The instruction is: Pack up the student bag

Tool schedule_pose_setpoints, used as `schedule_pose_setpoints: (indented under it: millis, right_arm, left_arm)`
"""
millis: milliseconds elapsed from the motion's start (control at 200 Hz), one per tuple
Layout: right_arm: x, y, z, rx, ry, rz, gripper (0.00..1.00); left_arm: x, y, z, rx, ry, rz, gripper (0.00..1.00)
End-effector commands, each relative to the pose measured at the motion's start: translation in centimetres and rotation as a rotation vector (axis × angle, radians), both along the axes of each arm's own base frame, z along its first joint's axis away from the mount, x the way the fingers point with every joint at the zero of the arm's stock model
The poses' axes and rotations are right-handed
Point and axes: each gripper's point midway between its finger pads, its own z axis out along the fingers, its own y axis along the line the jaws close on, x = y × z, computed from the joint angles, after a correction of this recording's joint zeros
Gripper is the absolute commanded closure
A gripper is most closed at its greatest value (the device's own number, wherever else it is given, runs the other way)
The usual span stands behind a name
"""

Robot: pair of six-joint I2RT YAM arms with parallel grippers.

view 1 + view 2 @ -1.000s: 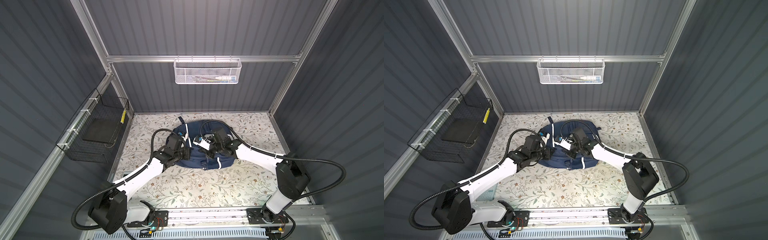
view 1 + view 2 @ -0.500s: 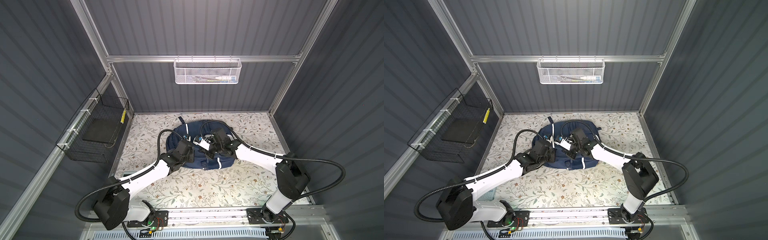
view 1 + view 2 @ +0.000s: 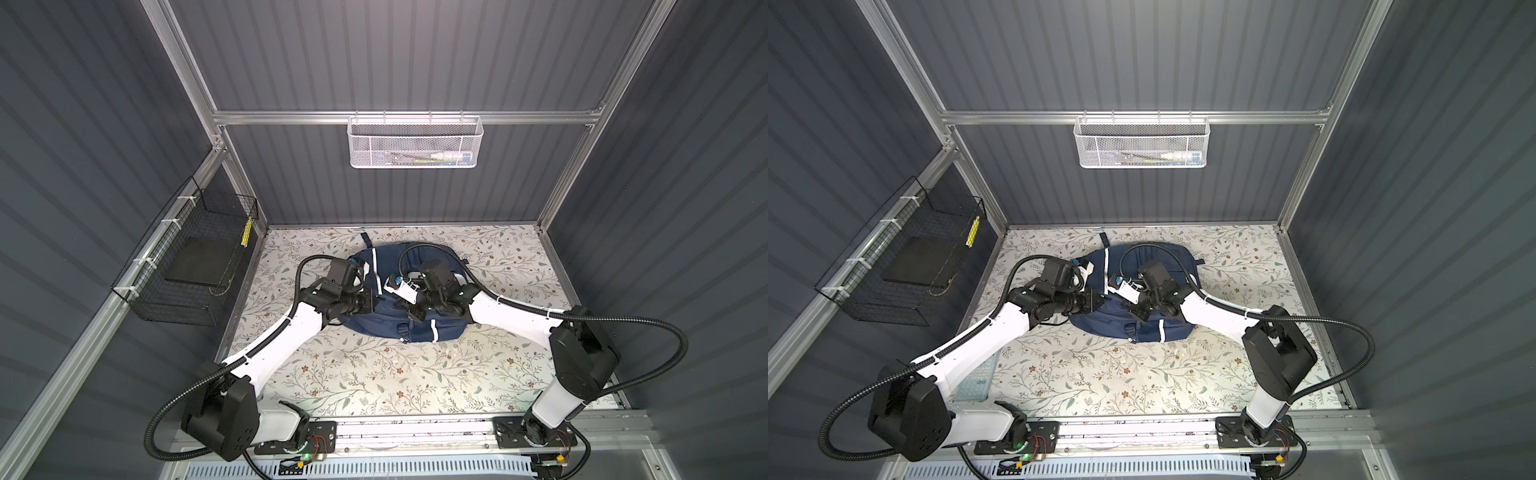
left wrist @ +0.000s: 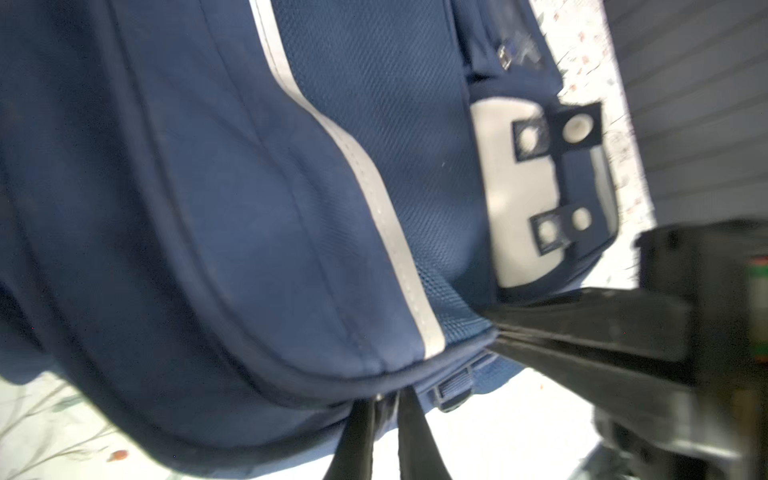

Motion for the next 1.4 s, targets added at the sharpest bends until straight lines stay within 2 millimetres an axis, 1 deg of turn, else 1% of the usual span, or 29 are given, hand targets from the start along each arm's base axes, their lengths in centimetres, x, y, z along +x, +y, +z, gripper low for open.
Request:
schedule_pose_setpoints:
  millis: [0, 45, 95, 145, 190, 245, 280, 335, 365, 455, 525, 585, 635, 655, 700, 715, 770, 800, 846, 886, 931, 1006, 1131, 1186, 1261, 1281, 1396]
  right_arm:
    - [-3.4, -0.3, -2.6, -0.042, 0.143, 0.058, 1.00]
    - [-3.3, -0.1, -2.3, -0.032, 0.138, 0.058, 1.00]
    - [-3.3, 0.0, -2.1, -0.026, 0.133, 0.061, 1.00]
    - [-3.3, 0.0, -1.9, -0.020, 0.127, 0.061, 1.00]
    - [-3.3, 0.0, -1.9, -0.018, 0.125, 0.061, 1.00]
    - [-3.2, 0.1, -1.7, -0.017, 0.122, 0.060, 1.00]
    - [-3.2, 0.1, -1.7, -0.014, 0.123, 0.060, 1.00]
    - [-3.2, 0.2, -1.7, -0.007, 0.132, 0.059, 1.00]
    - [-3.3, 0.4, -1.6, -0.001, 0.135, 0.061, 1.00]
    - [-3.4, 0.7, -1.5, 0.011, 0.143, 0.063, 1.00]
    - [-3.6, 1.1, -1.3, 0.018, 0.142, 0.067, 1.00]
    - [-3.7, 1.3, -1.1, 0.028, 0.144, 0.070, 1.00]
    - [-3.8, 1.5, -1.0, 0.038, 0.147, 0.073, 1.00]
    - [-3.8, 1.6, -0.9, 0.042, 0.147, 0.073, 1.00]
    - [-3.8, 1.7, -0.6, 0.054, 0.147, 0.075, 1.00]
    - [-3.8, 1.8, -0.6, 0.058, 0.149, 0.074, 1.00]
    - [-3.9, 2.0, -0.3, 0.070, 0.149, 0.078, 1.00]
    - [-3.9, 2.0, -0.2, 0.073, 0.150, 0.080, 1.00]
    - [-4.0, 2.0, -0.3, 0.068, 0.148, 0.081, 1.00]
    - [-4.0, 1.8, -0.5, 0.059, 0.145, 0.078, 1.00]
    - [-3.8, 1.5, -1.0, 0.038, 0.139, 0.067, 1.00]
    - [-3.7, 0.7, -1.9, 0.003, 0.137, 0.046, 1.00]
    - [-3.6, -0.6, -3.4, -0.046, 0.140, 0.010, 1.00]
    - [-3.8, -0.9, -3.8, -0.056, 0.147, 0.007, 1.00]
    - [-4.1, -1.1, -4.0, -0.061, 0.150, 0.009, 1.00]
    - [-3.7, -1.5, -4.2, -0.080, 0.133, -0.016, 1.00]
    - [-3.5, -2.0, -4.2, -0.102, 0.104, -0.024, 1.00]
  left_arm:
    - [0.1, -2.9, 1.9, -0.214, 0.005, -0.066, 0.84]
    - [-0.1, -2.8, 1.1, -0.198, 0.013, -0.058, 0.78]
    - [-0.1, -2.3, 0.5, -0.177, 0.011, -0.040, 0.76]
    - [-0.1, -1.3, -0.1, -0.124, -0.002, -0.005, 0.71]
    - [0.1, -0.1, -0.5, -0.042, -0.033, 0.038, 0.63]
    - [0.0, 1.4, -0.6, 0.103, -0.085, 0.084, 0.51]
    - [-0.2, 1.6, -0.4, 0.155, -0.125, 0.090, 0.46]
    - [-0.5, 1.3, -0.4, 0.201, -0.167, 0.099, 0.45]
    - [-0.6, 1.0, -0.8, 0.217, -0.172, 0.093, 0.45]
    - [-0.8, 0.0, -1.7, 0.243, -0.190, 0.098, 0.50]
    - [-0.7, -0.4, -2.6, 0.222, -0.179, 0.114, 0.63]
    - [-0.5, -0.2, -3.1, 0.232, -0.176, 0.150, 0.68]
    - [-0.4, -0.1, -3.4, 0.259, -0.184, 0.173, 0.68]
    - [-0.4, -0.2, -3.5, 0.268, -0.188, 0.175, 0.67]
    - [-0.4, -0.2, -3.8, 0.294, -0.192, 0.181, 0.56]
    - [-0.4, -0.3, -3.8, 0.299, -0.195, 0.183, 0.54]
    - [-0.3, -0.3, -4.2, 0.311, -0.185, 0.184, 0.56]
    - [-0.3, -0.2, -4.3, 0.319, -0.180, 0.190, 0.60]
    - [-0.2, -0.1, -4.3, 0.330, -0.178, 0.194, 0.71]
    - [-0.3, 0.0, -4.0, 0.335, -0.177, 0.193, 0.77]
    - [-0.4, 0.2, -3.7, 0.339, -0.176, 0.195, 0.89]
    - [-0.6, 1.0, -3.1, 0.358, -0.170, 0.204, 1.00]
    - [-0.6, 2.7, -2.4, 0.343, -0.137, 0.217, 1.00]
    - [-0.3, 4.0, -2.0, 0.334, -0.115, 0.231, 1.00]
    - [0.4, 6.1, -1.6, 0.355, -0.116, 0.256, 1.00]
    - [0.7, 6.6, -1.6, 0.370, -0.118, 0.263, 1.00]
    - [2.5, 9.4, -1.1, 0.429, -0.137, 0.304, 1.00]
